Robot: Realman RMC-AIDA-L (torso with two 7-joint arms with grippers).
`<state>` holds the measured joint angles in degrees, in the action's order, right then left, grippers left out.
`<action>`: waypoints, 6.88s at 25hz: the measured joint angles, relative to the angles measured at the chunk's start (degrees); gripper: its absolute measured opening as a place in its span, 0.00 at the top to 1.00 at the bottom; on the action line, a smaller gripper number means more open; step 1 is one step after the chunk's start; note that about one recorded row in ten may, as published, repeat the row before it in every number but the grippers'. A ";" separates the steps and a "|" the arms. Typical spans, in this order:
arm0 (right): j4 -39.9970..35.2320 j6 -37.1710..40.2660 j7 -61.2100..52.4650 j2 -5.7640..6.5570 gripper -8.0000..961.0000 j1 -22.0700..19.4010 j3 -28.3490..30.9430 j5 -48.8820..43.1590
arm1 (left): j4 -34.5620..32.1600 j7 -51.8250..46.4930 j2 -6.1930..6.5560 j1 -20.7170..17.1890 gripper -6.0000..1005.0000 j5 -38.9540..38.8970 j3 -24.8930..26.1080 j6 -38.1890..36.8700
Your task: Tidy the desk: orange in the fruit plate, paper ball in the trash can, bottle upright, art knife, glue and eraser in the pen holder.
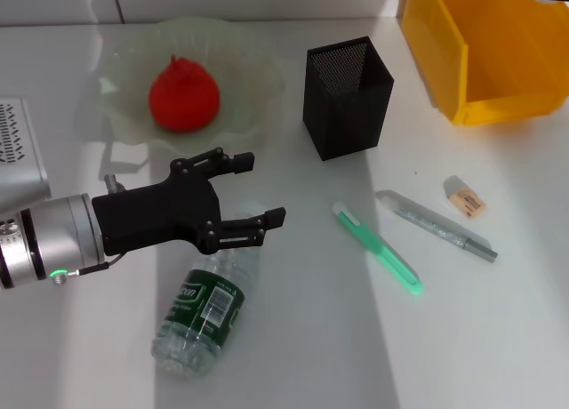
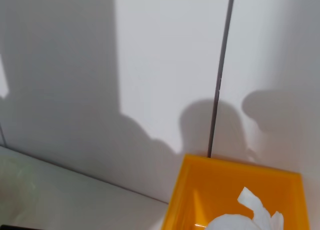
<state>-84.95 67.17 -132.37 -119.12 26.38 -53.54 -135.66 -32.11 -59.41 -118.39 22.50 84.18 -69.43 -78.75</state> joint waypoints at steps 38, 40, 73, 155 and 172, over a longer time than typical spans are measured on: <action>4.73 9.89 25.96 -0.15 0.15 -11.01 0.11 33.44 | -1.84 -5.04 0.25 -0.58 0.13 -0.21 7.28 -14.37; 6.20 12.27 28.76 -0.17 0.15 -11.90 0.27 33.95 | -2.22 -6.29 0.24 -0.71 0.13 -0.20 8.23 -15.41; 30.95 29.18 55.16 1.69 0.15 -14.06 5.10 25.95 | -57.14 -105.00 -0.68 2.46 0.13 59.81 -30.46 4.60; 30.76 29.37 50.04 1.69 0.15 -11.58 6.45 24.38 | -70.49 -79.08 -0.17 -15.27 0.53 44.36 -10.99 9.32; 30.72 29.57 50.00 1.63 0.15 -11.44 6.43 23.43 | -70.02 -78.93 -0.28 -15.02 0.47 44.11 -10.97 9.07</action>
<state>-54.23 96.74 -82.37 -117.49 14.94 -47.10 -112.23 -102.13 -138.34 -118.66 7.48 128.29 -80.39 -69.68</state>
